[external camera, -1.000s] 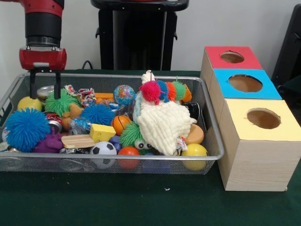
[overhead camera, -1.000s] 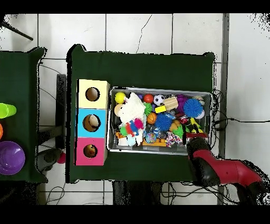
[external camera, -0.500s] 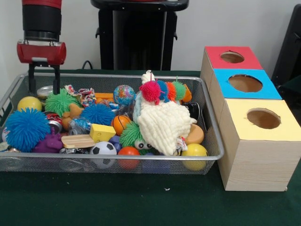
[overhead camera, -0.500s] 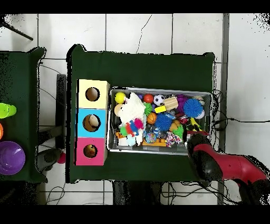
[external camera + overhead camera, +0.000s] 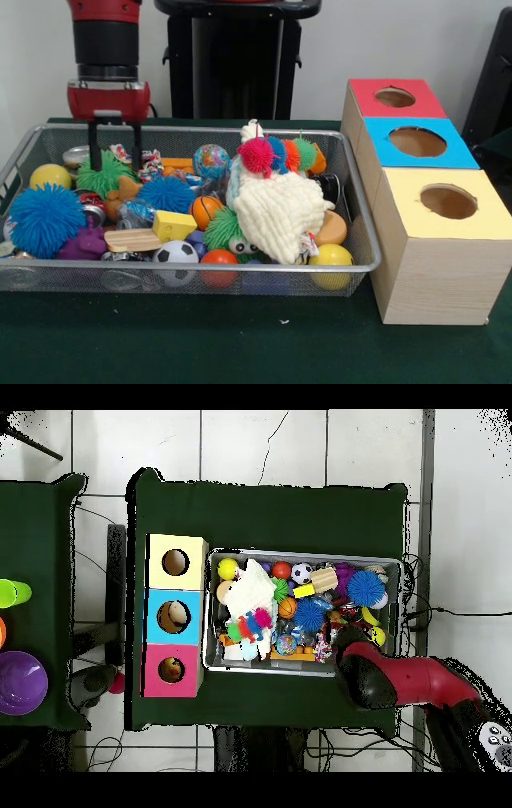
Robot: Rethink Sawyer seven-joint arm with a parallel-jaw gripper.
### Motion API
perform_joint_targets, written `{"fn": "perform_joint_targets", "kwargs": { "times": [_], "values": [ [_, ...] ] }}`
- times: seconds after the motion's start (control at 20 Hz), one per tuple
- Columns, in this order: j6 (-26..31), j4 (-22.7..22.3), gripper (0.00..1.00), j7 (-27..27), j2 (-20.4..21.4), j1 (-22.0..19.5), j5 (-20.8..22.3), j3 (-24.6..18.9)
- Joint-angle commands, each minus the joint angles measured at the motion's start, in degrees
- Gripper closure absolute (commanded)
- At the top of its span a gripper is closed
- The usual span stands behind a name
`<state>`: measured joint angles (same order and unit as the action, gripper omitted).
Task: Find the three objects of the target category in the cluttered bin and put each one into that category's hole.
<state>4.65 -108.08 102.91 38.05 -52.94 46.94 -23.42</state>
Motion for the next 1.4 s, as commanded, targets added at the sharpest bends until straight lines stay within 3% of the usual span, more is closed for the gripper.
{"fn": "perform_joint_targets", "kwargs": {
  "times": [0.05,0.35,0.8,1.2,1.4],
  "values": [
    [8.5,8.8,0.00,3.5,-6.2,5.5,-3.3,1.6],
    [9.8,11.9,0.00,2.8,-8.2,7.6,-5.1,2.5],
    [10.5,12.6,0.00,-1.8,-7.8,7.3,-2.4,2.8],
    [15.2,10.1,0.00,-7.9,-4.6,2.3,-3.4,-2.2],
    [20.4,11.0,0.00,-8.6,-5.1,2.3,-5.3,-3.1]
  ]
}}
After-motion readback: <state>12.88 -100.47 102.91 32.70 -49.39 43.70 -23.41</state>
